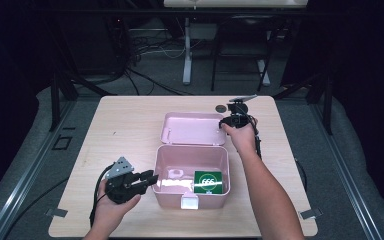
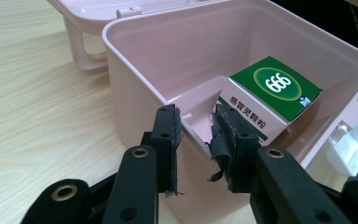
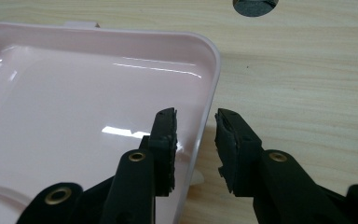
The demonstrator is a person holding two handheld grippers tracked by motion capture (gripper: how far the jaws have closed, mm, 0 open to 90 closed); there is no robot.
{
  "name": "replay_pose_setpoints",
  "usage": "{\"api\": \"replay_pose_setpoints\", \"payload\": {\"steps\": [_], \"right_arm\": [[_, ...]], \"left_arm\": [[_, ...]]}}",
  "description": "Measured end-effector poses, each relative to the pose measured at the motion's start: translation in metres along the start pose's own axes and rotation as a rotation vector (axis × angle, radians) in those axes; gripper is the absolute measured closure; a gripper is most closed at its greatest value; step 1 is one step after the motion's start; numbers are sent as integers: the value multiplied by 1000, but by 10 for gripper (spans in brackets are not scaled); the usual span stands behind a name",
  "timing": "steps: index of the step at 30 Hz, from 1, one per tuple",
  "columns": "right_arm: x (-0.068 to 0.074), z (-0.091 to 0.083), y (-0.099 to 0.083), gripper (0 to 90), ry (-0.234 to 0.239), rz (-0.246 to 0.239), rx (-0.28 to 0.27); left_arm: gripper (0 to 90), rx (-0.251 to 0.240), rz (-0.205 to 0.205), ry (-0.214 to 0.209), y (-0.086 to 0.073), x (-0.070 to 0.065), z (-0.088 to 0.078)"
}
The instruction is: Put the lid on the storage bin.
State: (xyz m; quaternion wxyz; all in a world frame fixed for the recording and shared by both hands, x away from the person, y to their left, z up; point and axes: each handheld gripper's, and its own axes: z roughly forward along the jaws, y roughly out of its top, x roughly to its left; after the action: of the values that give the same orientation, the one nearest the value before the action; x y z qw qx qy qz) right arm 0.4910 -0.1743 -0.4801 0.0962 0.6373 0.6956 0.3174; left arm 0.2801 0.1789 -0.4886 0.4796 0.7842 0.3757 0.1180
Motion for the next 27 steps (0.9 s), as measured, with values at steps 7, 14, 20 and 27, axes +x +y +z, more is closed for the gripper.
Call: {"api": "replay_pose_setpoints", "payload": {"steps": [7, 14, 20, 27], "right_arm": [[0, 4, 0, 728, -1, 5, -3], [2, 7, 1, 791, -21, 19, 13], [1, 5, 1, 805, -18, 36, 14], [5, 0, 1, 824, -36, 30, -18]], "left_arm": [[702, 1, 0, -1, 0, 0, 0], [703, -3, -2, -3, 0, 1, 0], [704, -2, -3, -2, 0, 1, 0], [704, -2, -3, -2, 0, 1, 0]]}}
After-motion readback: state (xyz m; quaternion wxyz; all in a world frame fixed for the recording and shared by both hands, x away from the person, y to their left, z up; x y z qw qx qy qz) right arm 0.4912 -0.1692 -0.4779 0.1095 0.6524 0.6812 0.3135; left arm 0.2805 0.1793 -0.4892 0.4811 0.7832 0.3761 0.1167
